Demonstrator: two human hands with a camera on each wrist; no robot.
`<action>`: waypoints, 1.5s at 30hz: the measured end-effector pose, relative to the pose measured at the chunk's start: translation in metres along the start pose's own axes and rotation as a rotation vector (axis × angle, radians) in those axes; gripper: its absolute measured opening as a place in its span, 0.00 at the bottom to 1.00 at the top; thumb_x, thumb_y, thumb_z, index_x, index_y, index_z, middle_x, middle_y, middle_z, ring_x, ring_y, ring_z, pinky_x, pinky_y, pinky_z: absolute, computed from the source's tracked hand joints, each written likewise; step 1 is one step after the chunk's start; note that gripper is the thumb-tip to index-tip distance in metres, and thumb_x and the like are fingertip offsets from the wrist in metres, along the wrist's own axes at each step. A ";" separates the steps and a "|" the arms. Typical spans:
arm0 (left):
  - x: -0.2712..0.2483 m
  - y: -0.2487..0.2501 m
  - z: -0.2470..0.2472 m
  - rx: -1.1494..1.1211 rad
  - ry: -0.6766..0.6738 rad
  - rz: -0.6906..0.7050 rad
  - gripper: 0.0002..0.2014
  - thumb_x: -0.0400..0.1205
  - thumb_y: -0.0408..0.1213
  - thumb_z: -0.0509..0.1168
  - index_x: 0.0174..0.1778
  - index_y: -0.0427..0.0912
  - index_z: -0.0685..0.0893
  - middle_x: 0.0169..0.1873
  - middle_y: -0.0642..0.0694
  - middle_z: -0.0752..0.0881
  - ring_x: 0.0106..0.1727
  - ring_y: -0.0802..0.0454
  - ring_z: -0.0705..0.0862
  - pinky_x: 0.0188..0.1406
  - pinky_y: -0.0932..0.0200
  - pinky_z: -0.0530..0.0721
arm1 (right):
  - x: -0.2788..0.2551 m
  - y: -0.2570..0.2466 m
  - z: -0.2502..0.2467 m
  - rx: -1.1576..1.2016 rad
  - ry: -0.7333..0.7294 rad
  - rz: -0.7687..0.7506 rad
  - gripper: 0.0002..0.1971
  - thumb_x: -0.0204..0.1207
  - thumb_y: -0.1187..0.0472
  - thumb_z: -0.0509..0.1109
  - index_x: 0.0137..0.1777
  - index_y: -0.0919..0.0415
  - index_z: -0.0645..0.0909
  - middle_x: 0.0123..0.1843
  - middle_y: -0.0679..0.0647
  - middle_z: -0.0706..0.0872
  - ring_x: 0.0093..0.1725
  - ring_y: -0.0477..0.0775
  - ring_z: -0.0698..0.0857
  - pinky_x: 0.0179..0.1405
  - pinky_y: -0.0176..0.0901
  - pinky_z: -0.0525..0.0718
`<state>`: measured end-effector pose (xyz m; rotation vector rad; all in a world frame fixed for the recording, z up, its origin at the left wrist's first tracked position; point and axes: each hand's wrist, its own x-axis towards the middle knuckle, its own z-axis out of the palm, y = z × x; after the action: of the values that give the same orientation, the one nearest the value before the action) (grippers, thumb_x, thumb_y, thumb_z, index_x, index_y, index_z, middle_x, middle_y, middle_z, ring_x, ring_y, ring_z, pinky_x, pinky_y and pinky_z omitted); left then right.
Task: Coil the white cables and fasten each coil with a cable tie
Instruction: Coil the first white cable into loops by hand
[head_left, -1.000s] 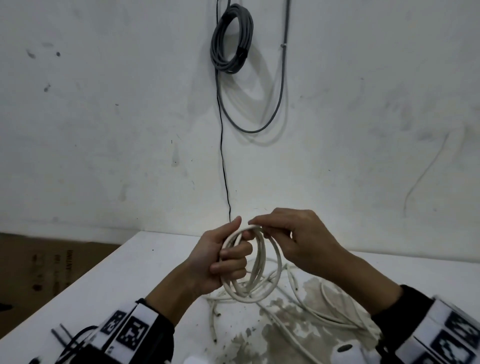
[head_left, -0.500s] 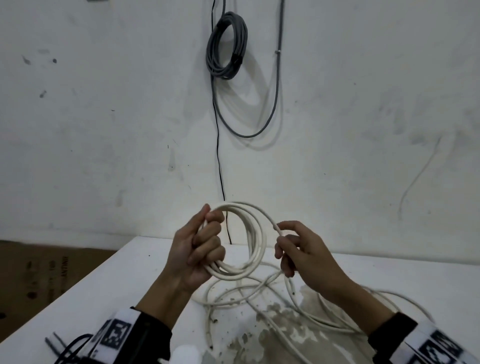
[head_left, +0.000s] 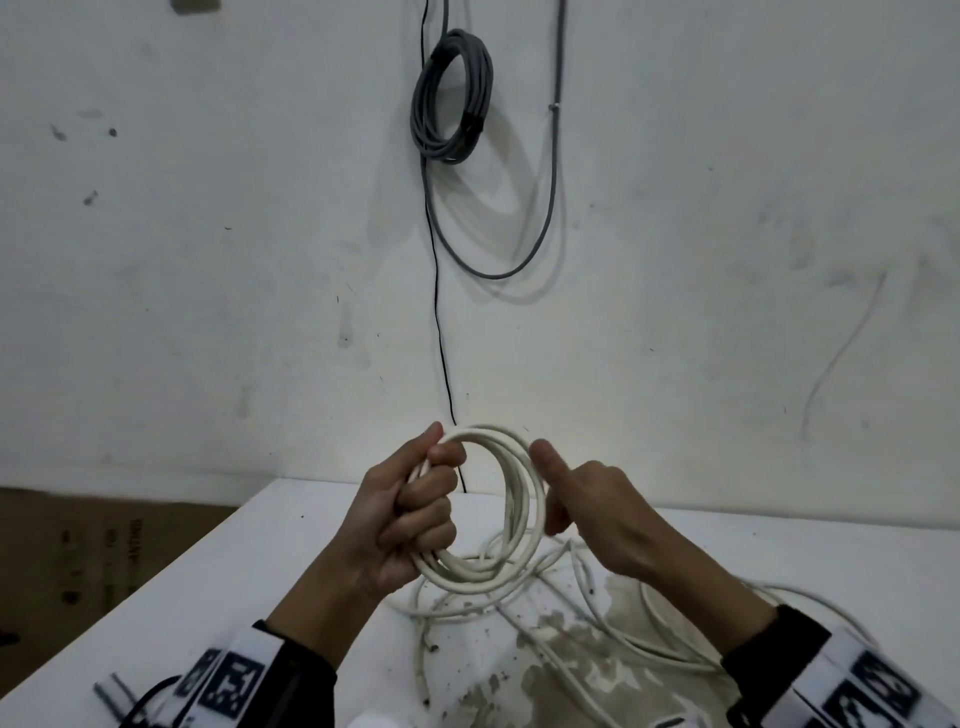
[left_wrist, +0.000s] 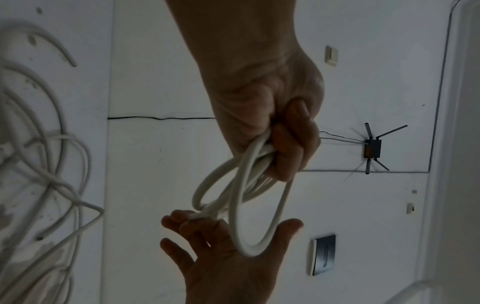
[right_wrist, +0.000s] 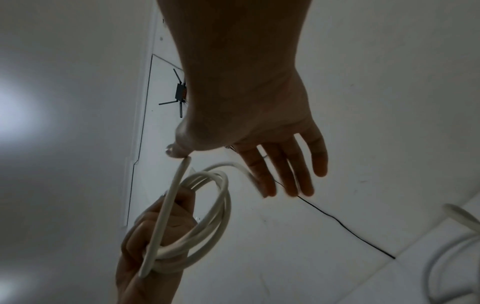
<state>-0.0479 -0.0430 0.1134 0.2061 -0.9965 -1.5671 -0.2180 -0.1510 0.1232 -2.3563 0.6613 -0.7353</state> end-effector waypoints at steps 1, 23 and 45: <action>0.000 -0.002 0.002 0.043 0.035 -0.005 0.15 0.86 0.45 0.56 0.42 0.38 0.79 0.19 0.50 0.66 0.13 0.55 0.63 0.17 0.62 0.64 | 0.001 0.001 -0.001 -0.036 0.060 0.011 0.66 0.41 0.11 0.30 0.34 0.73 0.85 0.35 0.60 0.89 0.39 0.56 0.87 0.45 0.45 0.81; -0.001 -0.017 -0.012 0.066 0.059 0.098 0.16 0.86 0.43 0.56 0.46 0.35 0.82 0.19 0.51 0.66 0.14 0.55 0.64 0.17 0.64 0.66 | -0.013 -0.011 0.038 1.047 -0.130 0.250 0.14 0.77 0.51 0.65 0.44 0.64 0.75 0.28 0.53 0.76 0.29 0.54 0.81 0.35 0.44 0.79; 0.009 -0.046 0.003 0.442 0.678 0.055 0.21 0.86 0.47 0.50 0.47 0.34 0.81 0.22 0.50 0.68 0.15 0.58 0.63 0.20 0.63 0.72 | 0.000 -0.003 0.030 0.670 0.054 0.265 0.24 0.80 0.44 0.61 0.28 0.60 0.68 0.16 0.46 0.62 0.15 0.46 0.60 0.17 0.34 0.62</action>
<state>-0.0856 -0.0529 0.0869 0.9411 -0.7732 -1.0795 -0.1986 -0.1376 0.1042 -1.6113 0.6141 -0.7560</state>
